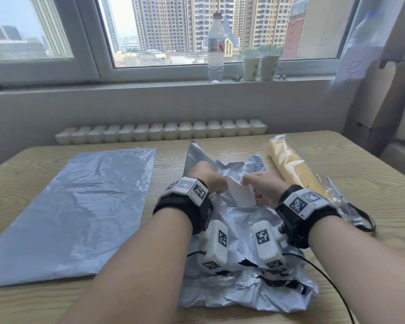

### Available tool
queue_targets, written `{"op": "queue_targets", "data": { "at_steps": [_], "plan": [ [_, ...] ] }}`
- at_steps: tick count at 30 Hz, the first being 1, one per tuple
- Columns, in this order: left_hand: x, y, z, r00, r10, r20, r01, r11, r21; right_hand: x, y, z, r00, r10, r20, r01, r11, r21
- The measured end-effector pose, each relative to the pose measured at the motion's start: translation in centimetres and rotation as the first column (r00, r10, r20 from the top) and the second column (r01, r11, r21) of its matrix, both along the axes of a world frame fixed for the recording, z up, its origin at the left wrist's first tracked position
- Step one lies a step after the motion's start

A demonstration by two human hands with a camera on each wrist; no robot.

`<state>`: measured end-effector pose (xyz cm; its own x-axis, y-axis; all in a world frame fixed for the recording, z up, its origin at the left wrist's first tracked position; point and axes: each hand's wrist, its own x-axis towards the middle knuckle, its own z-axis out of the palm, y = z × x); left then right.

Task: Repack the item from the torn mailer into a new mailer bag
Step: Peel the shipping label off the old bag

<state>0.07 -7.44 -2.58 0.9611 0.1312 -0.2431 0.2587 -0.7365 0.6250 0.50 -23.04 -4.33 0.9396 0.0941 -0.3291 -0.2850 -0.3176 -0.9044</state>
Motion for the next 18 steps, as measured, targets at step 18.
{"op": "queue_targets", "data": {
  "at_steps": [18],
  "plan": [
    [0.2,1.0,-3.2,0.999,-0.038,-0.034,0.043,0.987,0.152,1.9,-1.0,-2.4,0.989,-0.019,0.148,0.029,0.998,-0.064]
  ]
}}
